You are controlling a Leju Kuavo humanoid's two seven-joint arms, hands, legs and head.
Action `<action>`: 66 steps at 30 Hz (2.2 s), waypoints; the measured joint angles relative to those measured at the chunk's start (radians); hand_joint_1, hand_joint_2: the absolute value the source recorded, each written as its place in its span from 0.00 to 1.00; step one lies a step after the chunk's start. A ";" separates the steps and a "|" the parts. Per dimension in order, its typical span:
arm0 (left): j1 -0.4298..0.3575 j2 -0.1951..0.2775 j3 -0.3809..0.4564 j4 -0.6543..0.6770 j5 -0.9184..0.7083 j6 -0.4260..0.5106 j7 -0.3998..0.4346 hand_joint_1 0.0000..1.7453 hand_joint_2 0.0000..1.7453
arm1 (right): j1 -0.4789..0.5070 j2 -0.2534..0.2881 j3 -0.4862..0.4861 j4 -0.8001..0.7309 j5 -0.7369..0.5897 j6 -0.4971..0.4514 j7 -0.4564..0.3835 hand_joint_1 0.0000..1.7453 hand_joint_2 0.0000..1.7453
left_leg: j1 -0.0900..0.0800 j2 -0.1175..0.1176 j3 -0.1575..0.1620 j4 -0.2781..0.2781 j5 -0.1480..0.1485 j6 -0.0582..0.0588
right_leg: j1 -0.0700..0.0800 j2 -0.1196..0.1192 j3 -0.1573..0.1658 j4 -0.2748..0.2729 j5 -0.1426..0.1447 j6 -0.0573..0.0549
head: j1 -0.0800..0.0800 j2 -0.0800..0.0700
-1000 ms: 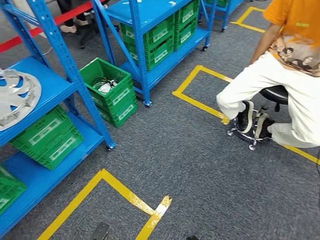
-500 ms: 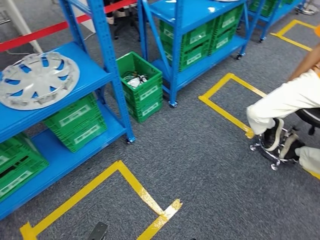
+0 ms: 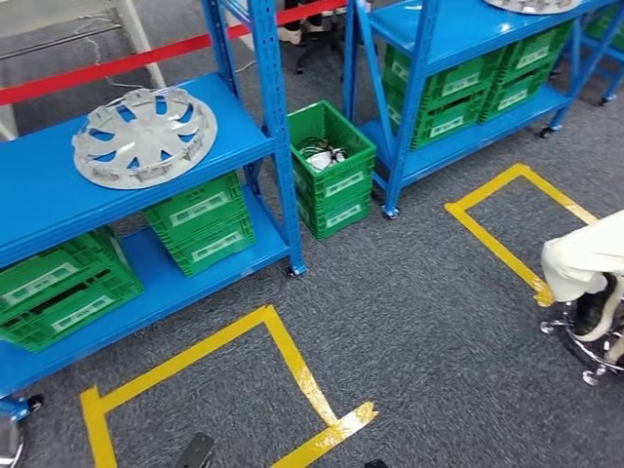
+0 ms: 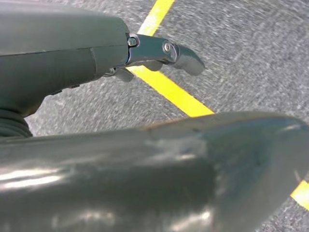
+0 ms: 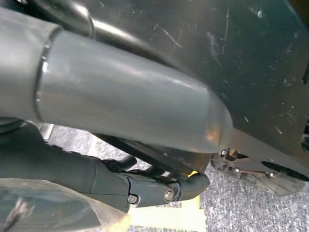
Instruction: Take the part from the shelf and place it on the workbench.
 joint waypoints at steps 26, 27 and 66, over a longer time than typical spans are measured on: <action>-0.007 -0.007 0.004 0.000 -0.001 0.001 0.000 0.00 0.00 | 0.002 -0.003 0.000 -0.001 0.000 0.008 0.001 0.00 0.00 | -0.006 -0.003 0.020 -0.021 0.009 0.028 | 0.002 0.034 -0.019 0.019 0.001 0.025 | 0.004 0.000; -0.006 -0.006 0.004 0.000 -0.001 0.001 0.000 0.00 0.00 | 0.002 -0.002 0.000 0.000 0.000 0.008 0.001 0.00 0.00 | -0.006 -0.014 0.015 -0.019 0.011 0.021 | 0.003 0.039 -0.015 0.015 -0.003 0.019 | 0.004 0.000; 0.007 0.002 0.025 0.000 0.004 -0.017 -0.024 0.00 0.00 | 0.008 0.008 0.000 0.003 -0.014 -0.062 -0.086 0.00 0.00 | -0.005 0.089 -0.104 0.250 -0.110 -0.005 | 0.006 -0.050 -0.013 0.016 -0.002 -0.023 | -0.004 0.000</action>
